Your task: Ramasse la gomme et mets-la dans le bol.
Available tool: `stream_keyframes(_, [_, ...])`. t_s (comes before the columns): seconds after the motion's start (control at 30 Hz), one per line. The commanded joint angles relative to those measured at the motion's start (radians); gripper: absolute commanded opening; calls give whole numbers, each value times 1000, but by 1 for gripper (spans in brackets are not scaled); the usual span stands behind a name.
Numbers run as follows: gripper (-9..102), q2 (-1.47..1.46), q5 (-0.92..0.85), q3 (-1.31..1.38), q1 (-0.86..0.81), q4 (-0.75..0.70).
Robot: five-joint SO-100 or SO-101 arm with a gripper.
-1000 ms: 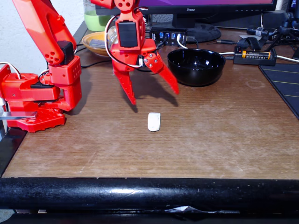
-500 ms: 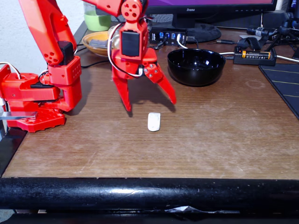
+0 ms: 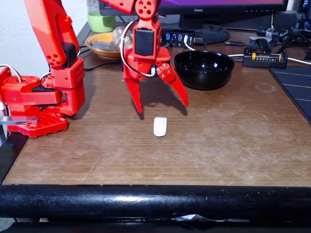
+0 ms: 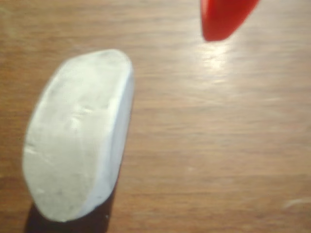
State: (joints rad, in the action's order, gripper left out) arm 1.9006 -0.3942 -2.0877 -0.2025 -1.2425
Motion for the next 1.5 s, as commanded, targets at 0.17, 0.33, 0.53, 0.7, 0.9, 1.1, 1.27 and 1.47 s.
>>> stream_keyframes(0.17, [38, -20, 8, 37, 5, 44])
stream_keyframes(0.33, [38, -48, 2, 29, 5, 55])
stream_keyframes(0.53, [38, -74, -3, 3, 3, 77])
stream_keyframes(0.7, [37, -89, -3, -20, 3, 98])
stream_keyframes(0.9, [37, -117, -5, -25, 3, 115])
stream_keyframes(1.1, [37, -140, 2, -2, 5, 117])
stream_keyframes(1.27, [37, -164, 12, 15, 8, 117])
stream_keyframes(1.47, [37, -192, 9, 0, 6, 143])
